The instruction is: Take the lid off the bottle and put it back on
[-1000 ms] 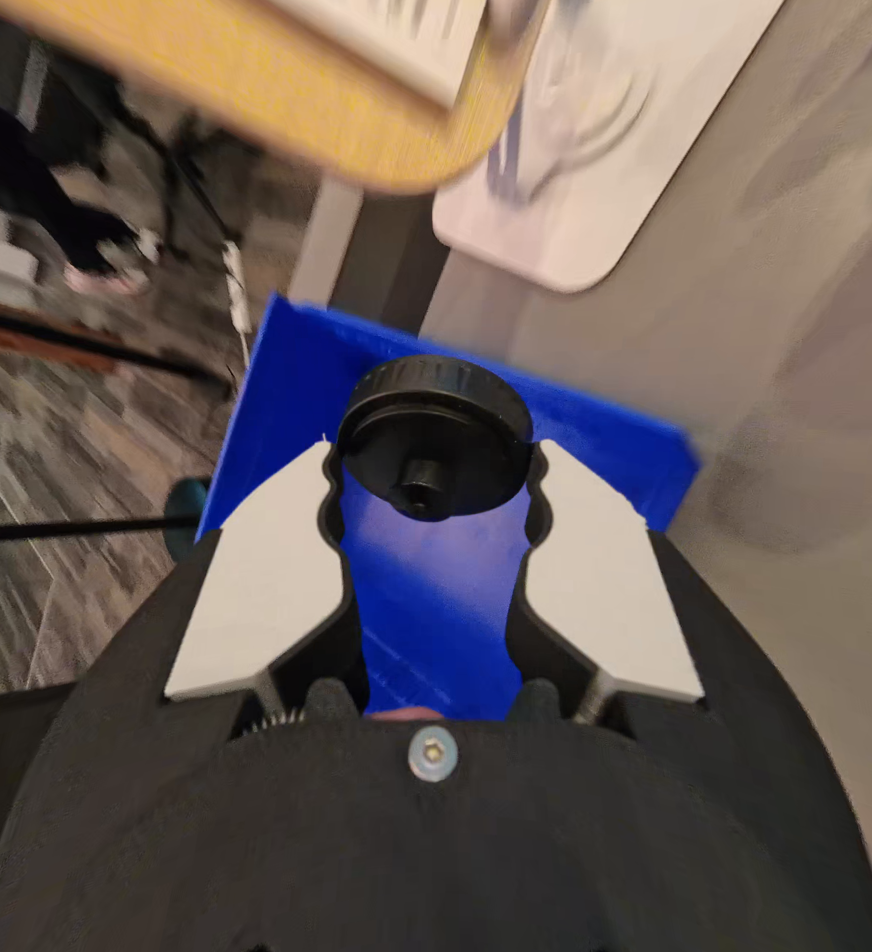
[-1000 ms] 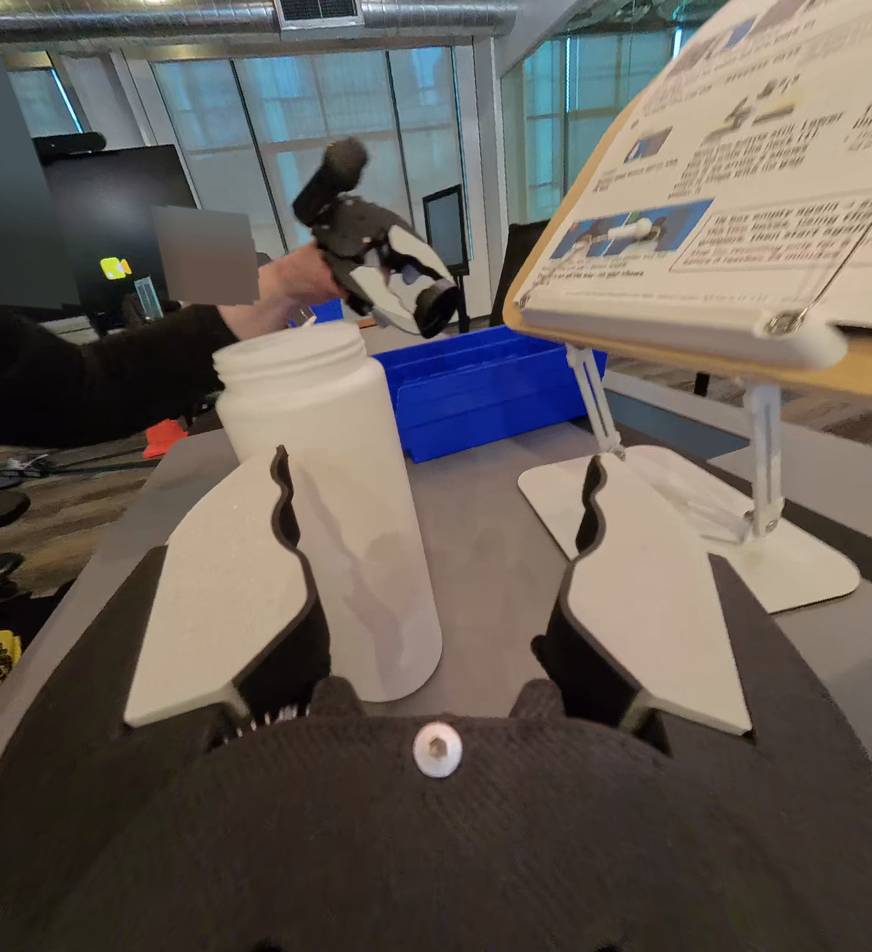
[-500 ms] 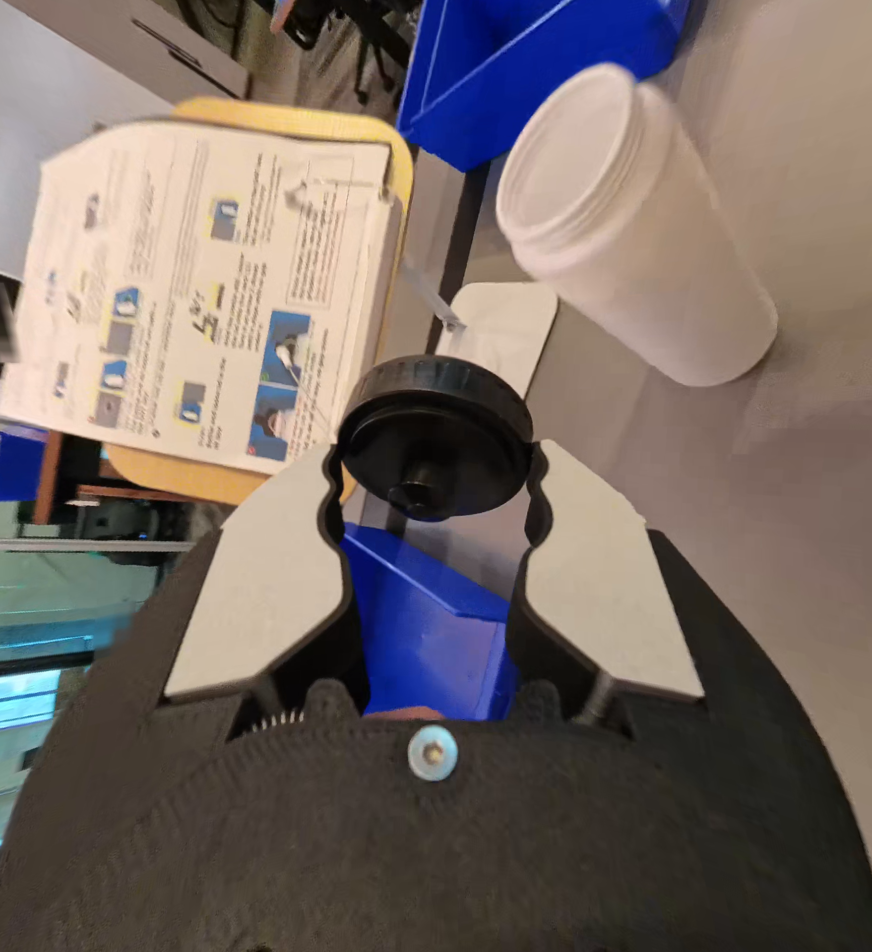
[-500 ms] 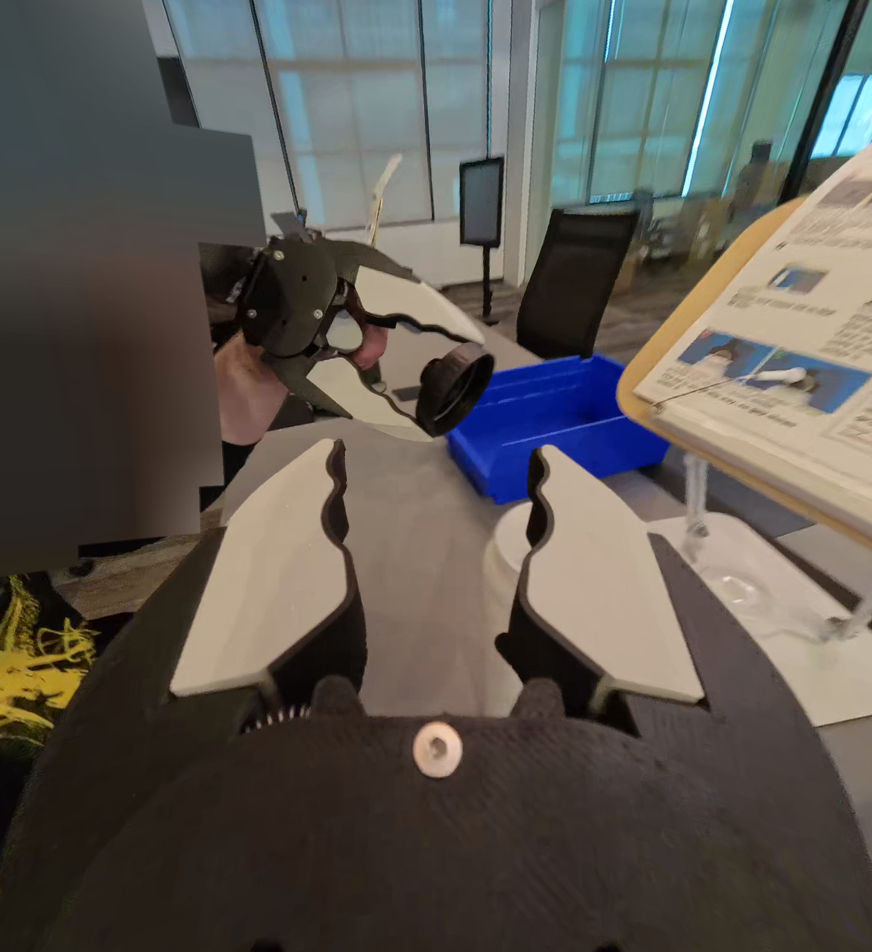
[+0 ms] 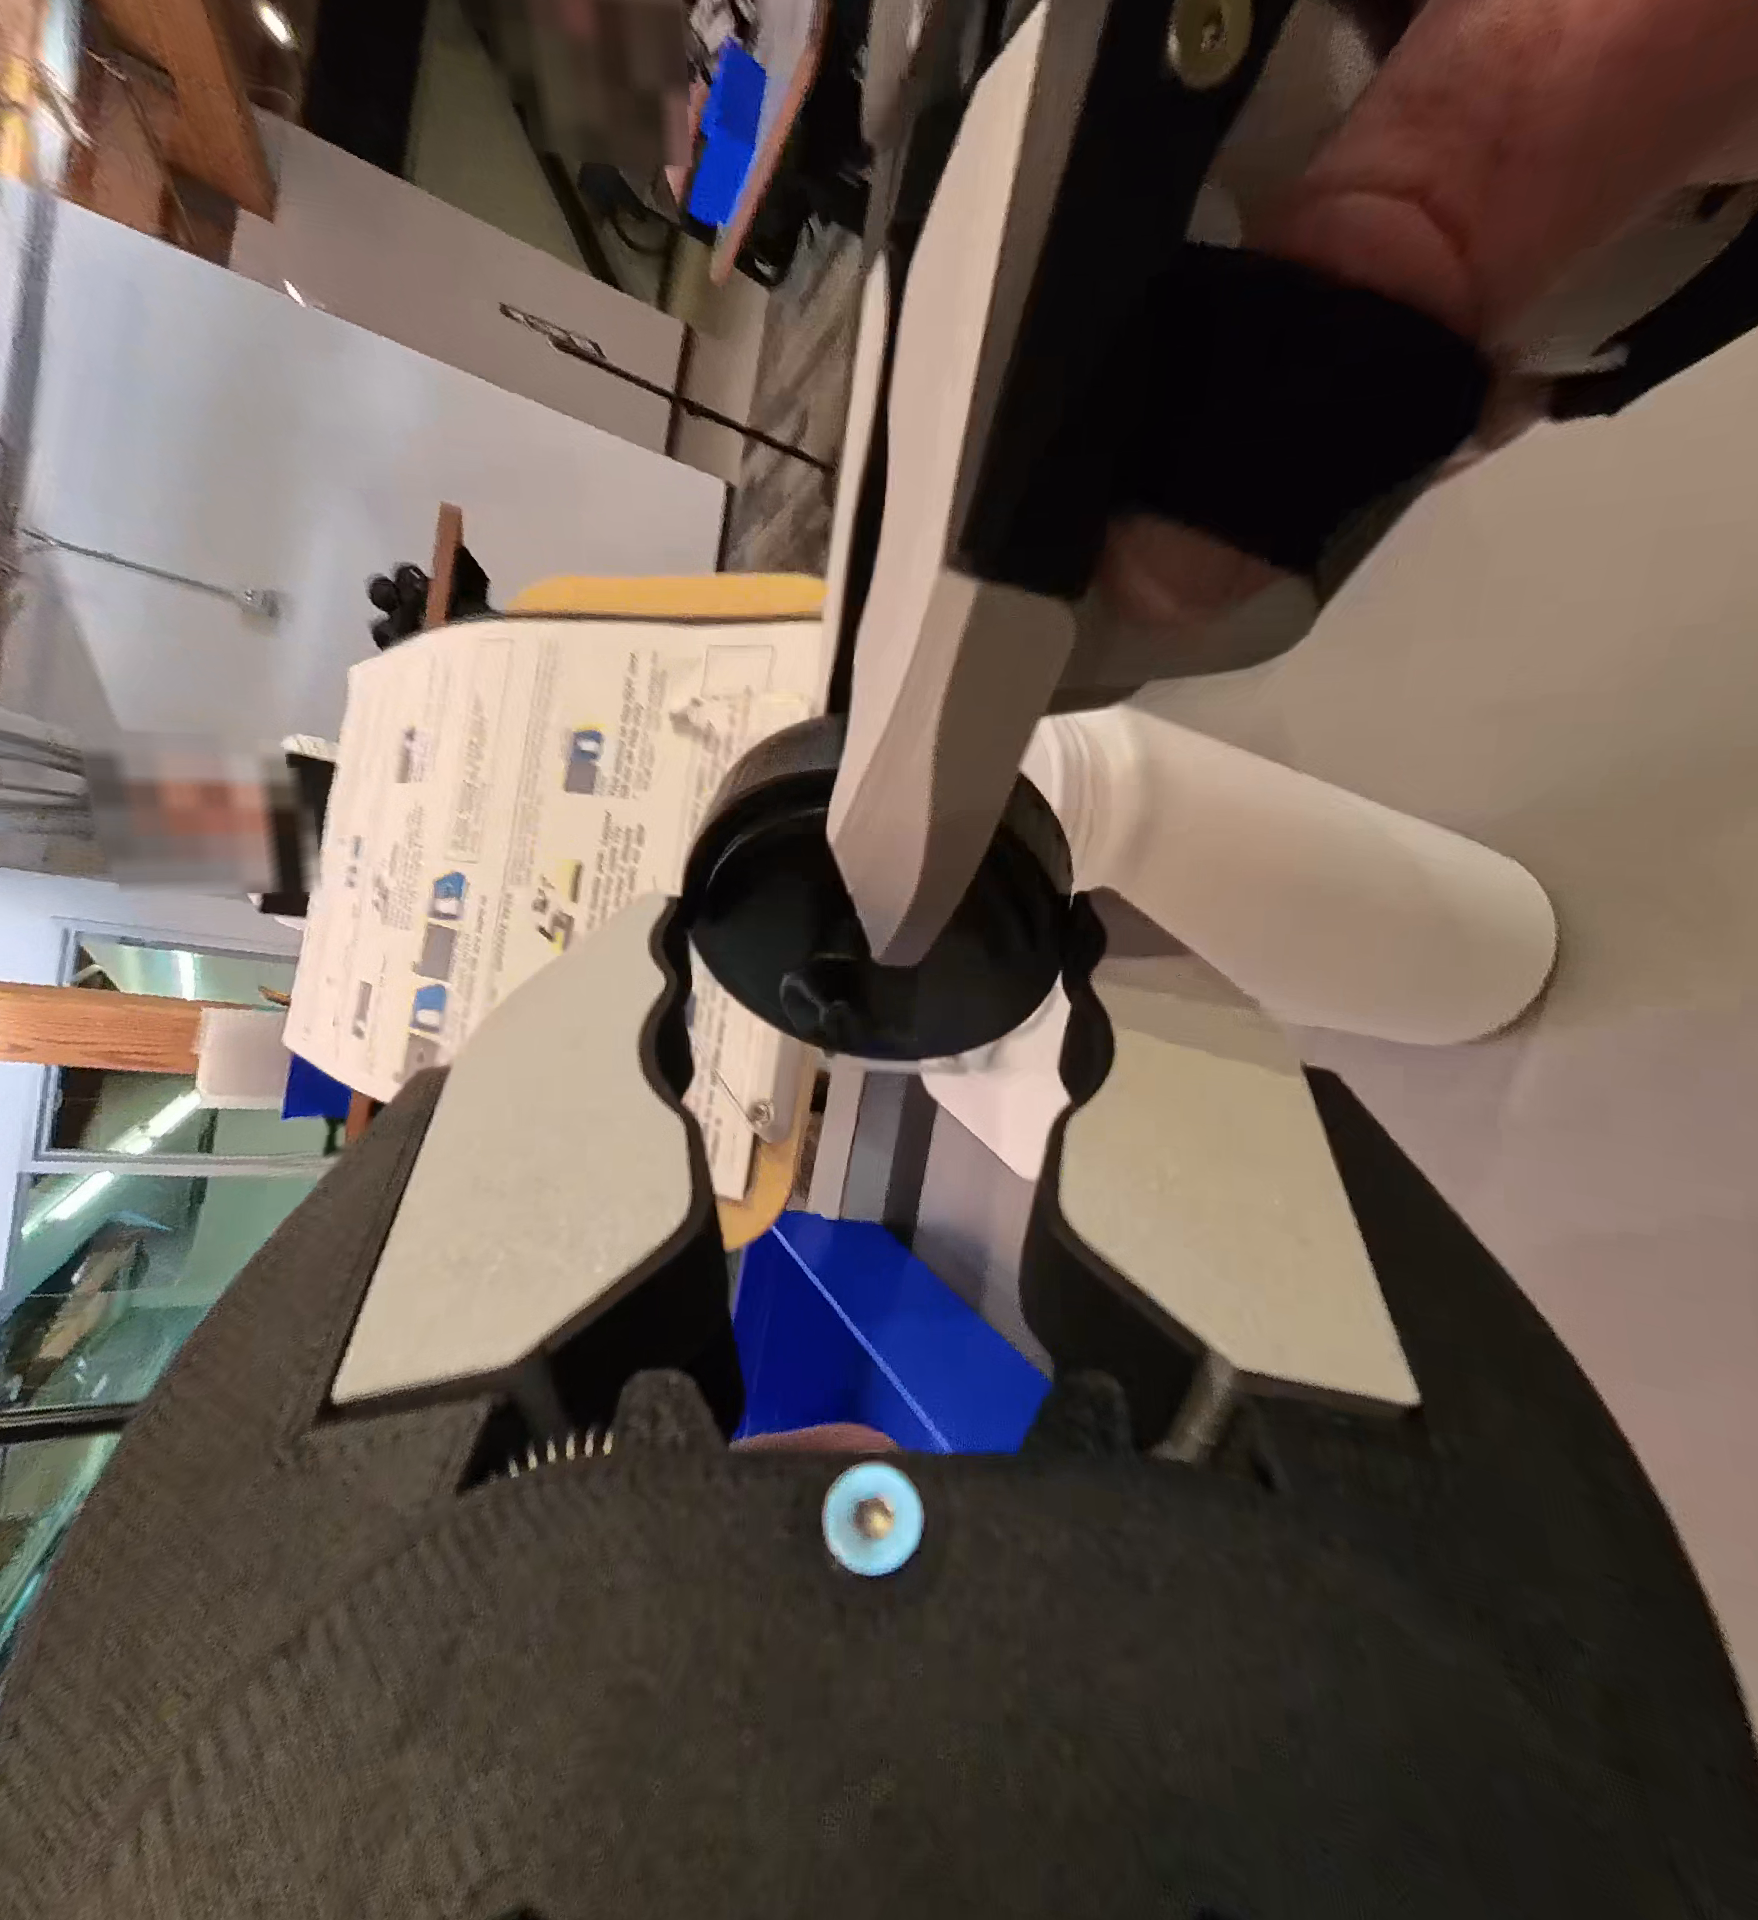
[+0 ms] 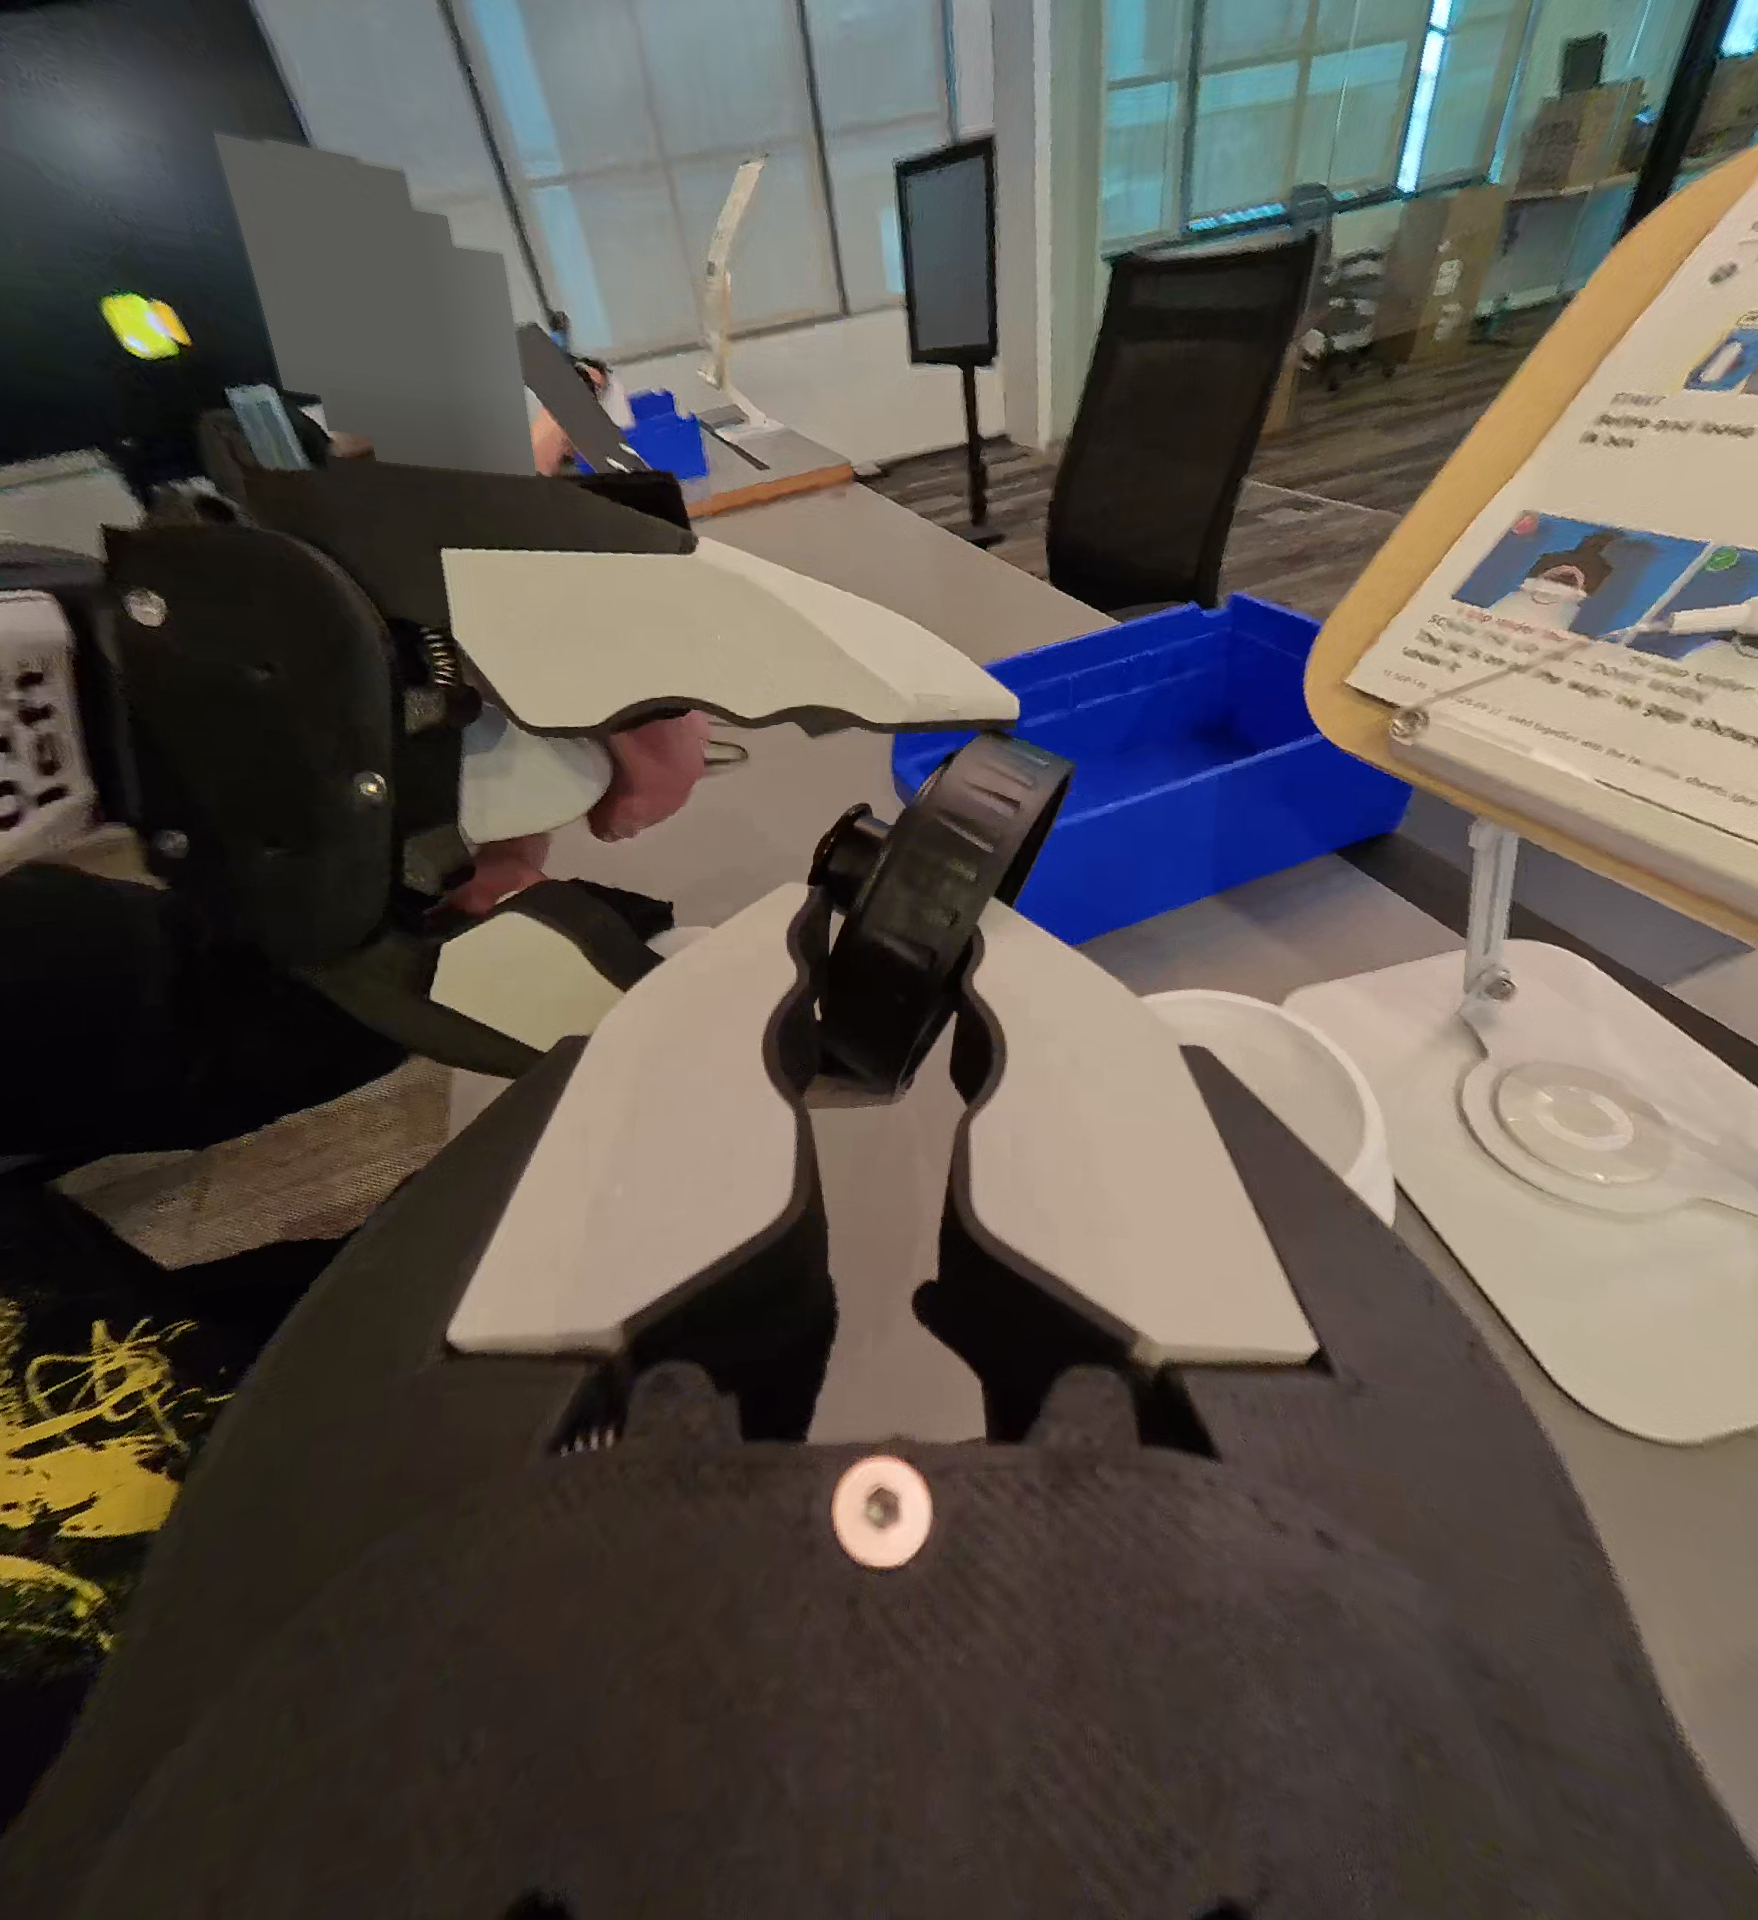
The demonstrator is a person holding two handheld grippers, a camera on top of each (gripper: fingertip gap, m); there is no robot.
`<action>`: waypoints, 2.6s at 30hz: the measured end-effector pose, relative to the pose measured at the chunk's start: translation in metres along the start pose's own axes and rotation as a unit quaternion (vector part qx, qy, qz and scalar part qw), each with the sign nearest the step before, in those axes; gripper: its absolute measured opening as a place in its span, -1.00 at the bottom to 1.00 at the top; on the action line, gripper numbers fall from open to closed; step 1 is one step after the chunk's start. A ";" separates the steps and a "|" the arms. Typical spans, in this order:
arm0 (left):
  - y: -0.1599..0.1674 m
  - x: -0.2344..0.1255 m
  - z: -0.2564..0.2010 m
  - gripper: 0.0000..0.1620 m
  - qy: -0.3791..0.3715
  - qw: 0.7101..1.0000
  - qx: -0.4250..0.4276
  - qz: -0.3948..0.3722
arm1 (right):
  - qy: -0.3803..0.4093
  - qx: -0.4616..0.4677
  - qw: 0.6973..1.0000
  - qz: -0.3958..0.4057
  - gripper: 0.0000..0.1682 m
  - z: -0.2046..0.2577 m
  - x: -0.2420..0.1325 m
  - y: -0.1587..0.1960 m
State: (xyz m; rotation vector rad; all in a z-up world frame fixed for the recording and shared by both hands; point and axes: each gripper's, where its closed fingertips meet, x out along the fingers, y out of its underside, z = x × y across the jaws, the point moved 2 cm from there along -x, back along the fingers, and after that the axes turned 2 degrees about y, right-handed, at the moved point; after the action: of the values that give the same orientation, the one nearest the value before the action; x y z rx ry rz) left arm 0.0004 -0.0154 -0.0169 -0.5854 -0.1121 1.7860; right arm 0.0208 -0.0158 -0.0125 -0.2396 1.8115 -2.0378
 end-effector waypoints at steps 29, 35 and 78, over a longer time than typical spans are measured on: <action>-0.048 -0.020 0.001 -0.04 0.114 0.922 -0.182 -0.323 | -0.446 0.267 0.834 -0.186 -0.62 0.019 -0.040 -0.012; -0.040 -0.015 0.007 -0.04 0.080 0.941 -0.171 -0.282 | -0.351 0.266 0.884 -0.158 -0.20 0.004 -0.030 -0.007; 0.008 0.024 0.005 0.76 0.095 0.915 -0.358 -0.158 | 0.083 0.038 0.995 -0.038 -0.13 -0.054 -0.072 -0.027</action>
State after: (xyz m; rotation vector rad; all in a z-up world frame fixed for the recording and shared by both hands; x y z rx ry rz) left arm -0.0132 0.0057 -0.0236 -1.1864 -0.7076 1.3309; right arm 0.0599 0.0647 0.0159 -0.1232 1.8409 -2.2338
